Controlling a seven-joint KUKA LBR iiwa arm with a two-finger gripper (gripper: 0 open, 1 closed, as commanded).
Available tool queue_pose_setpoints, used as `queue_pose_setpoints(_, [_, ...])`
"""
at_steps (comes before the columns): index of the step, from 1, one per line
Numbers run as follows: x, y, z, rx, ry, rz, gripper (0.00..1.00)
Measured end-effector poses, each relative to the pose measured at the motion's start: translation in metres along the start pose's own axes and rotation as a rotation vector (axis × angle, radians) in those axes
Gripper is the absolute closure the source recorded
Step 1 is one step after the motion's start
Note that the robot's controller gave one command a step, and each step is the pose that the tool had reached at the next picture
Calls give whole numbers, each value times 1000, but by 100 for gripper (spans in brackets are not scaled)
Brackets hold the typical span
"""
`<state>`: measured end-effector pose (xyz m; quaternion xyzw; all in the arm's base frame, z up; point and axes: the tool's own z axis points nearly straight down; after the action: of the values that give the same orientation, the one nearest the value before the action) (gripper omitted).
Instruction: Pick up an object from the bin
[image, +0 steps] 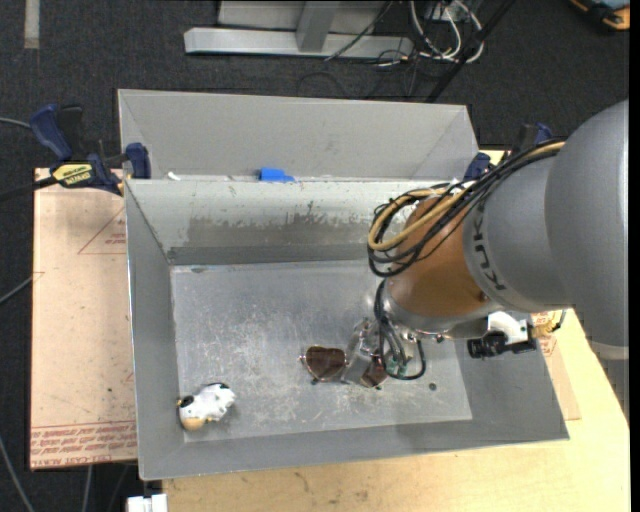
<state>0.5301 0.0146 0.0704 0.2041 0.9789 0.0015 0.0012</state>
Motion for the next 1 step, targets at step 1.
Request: queue_pose_setpoints(1, [0,-1,0,0,0,5,100])
